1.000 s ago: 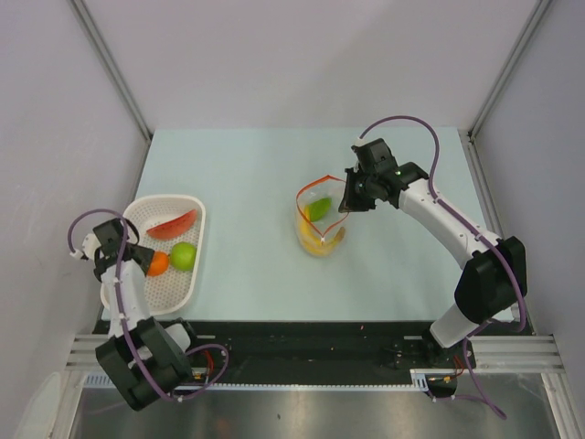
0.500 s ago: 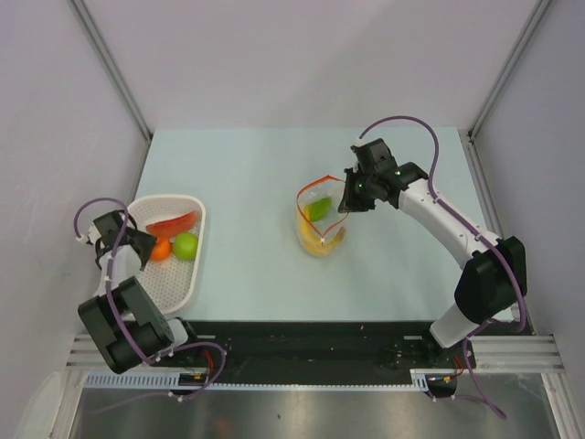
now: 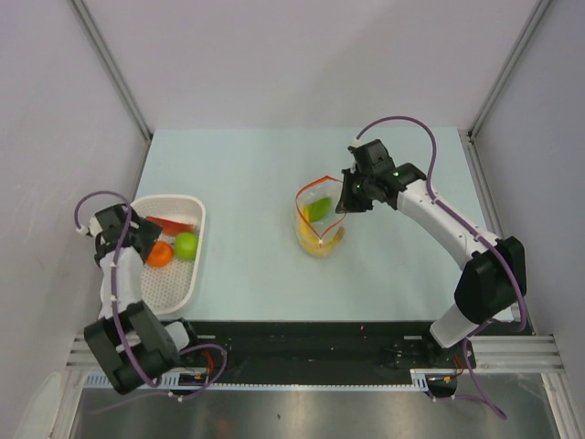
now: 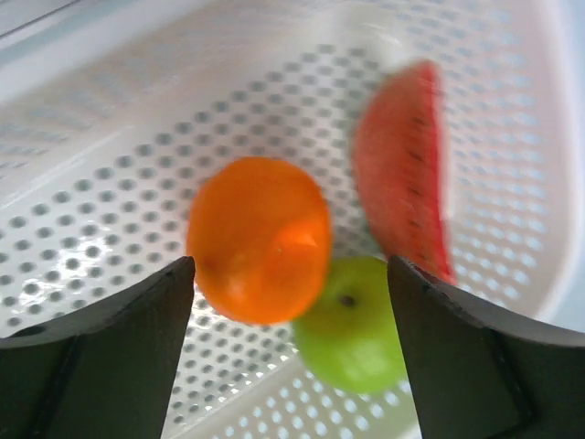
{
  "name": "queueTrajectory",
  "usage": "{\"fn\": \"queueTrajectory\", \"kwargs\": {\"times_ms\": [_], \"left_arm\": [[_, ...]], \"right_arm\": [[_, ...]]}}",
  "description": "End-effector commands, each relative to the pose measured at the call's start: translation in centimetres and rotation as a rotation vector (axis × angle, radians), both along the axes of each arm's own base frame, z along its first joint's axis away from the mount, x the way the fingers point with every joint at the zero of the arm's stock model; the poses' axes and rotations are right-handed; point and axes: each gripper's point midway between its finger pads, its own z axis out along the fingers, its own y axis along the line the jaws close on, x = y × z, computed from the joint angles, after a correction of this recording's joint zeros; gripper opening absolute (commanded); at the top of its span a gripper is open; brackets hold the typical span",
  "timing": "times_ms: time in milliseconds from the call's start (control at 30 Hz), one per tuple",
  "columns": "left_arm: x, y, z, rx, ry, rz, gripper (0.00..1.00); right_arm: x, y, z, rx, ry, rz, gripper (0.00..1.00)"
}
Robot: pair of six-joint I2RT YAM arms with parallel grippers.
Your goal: Open the zip-top bag and remove the fake food
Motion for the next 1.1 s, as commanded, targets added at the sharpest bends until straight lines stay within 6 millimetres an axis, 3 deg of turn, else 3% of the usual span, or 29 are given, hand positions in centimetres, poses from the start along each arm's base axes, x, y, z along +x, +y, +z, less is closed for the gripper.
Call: {"fn": "queueTrajectory", "kwargs": {"times_ms": [0, 67, 167, 200, 233, 267, 367, 400, 433, 467, 500, 567, 600, 633, 767, 800, 833, 900, 933, 1067], "left_arm": [[4.0, -7.2, 6.9, 0.133, -0.179, -0.301, 0.87], [5.1, -9.9, 8.6, 0.166, -0.217, -0.38, 0.86], [7.2, -16.7, 11.2, 0.144, -0.302, -0.578, 0.84], [7.5, -20.1, 12.0, 0.129, -0.33, -0.677, 0.83], [8.2, -22.3, 14.2, 0.122, -0.392, -0.738, 0.83], [8.4, -26.9, 15.0, 0.061, -0.447, -0.878, 0.83], [8.1, -34.1, 19.1, -0.055, -0.591, -1.061, 0.79], [7.4, -37.3, 18.7, -0.106, -0.581, -1.133, 0.77], [7.6, -39.0, 20.2, -0.133, -0.606, -1.163, 0.72], [7.4, -40.4, 20.3, -0.161, -0.598, -1.188, 0.7], [7.3, -43.2, 20.5, -0.184, -0.589, -1.247, 0.67], [6.7, -45.7, 20.0, -0.183, -0.552, -1.312, 0.59], [7.6, -47.0, 19.5, -0.172, -0.527, -1.323, 0.52], [7.5, -47.3, 18.6, -0.157, -0.474, -1.329, 0.49], [7.4, -49.8, 15.5, -0.093, -0.376, -1.412, 0.45], [7.4, -50.3, 15.7, -0.085, -0.368, -1.433, 0.43], [7.3, -50.4, 13.0, -0.062, -0.28, -1.464, 0.42], [7.1, -50.5, 11.7, -0.062, -0.217, -1.484, 0.36], [6.7, -50.1, 10.1, -0.061, -0.146, -1.477, 0.34], [5.2, -50.1, 8.9, -0.087, -0.115, -1.51, 0.27]], "right_arm": [[0.2, 1.1, 1.8, 0.038, -0.061, 0.033, 0.0], [0.1, 1.3, 1.8, 0.042, -0.059, 0.039, 0.0], [0.0, 1.2, 1.9, 0.038, -0.061, 0.044, 0.0], [0.0, 1.2, 1.9, 0.037, -0.059, 0.046, 0.0], [-0.1, 1.3, 1.9, 0.037, -0.059, 0.047, 0.0], [-0.2, 1.4, 1.8, 0.036, -0.059, 0.051, 0.0], [-0.2, 1.6, 2.2, 0.046, -0.066, 0.052, 0.0], [-0.2, 1.7, 2.2, 0.048, -0.067, 0.053, 0.0], [-0.2, 1.7, 2.4, 0.051, -0.072, 0.055, 0.0], [-0.3, 1.8, 2.6, 0.055, -0.075, 0.056, 0.0], [-0.3, 1.9, 2.6, 0.055, -0.077, 0.059, 0.0], [-0.3, 1.9, 2.9, 0.056, -0.081, 0.06, 0.0], [-0.3, 1.9, 3.0, 0.054, -0.083, 0.06, 0.0], [-0.4, 1.9, 3.1, 0.053, -0.082, 0.06, 0.0], [-0.2, 0.9, 3.4, 0.021, -0.094, 0.029, 0.0], [-0.1, 0.6, 3.4, 0.013, -0.098, 0.02, 0.0], [0.0, 0.5, 3.6, 0.014, -0.101, 0.016, 0.0], [0.2, -0.2, 3.5, 0.001, -0.1, -0.005, 0.0], [0.3, -0.5, 3.5, -0.003, -0.099, -0.013, 0.0], [0.6, -1.1, 3.5, -0.007, -0.095, -0.031, 0.0]]}}
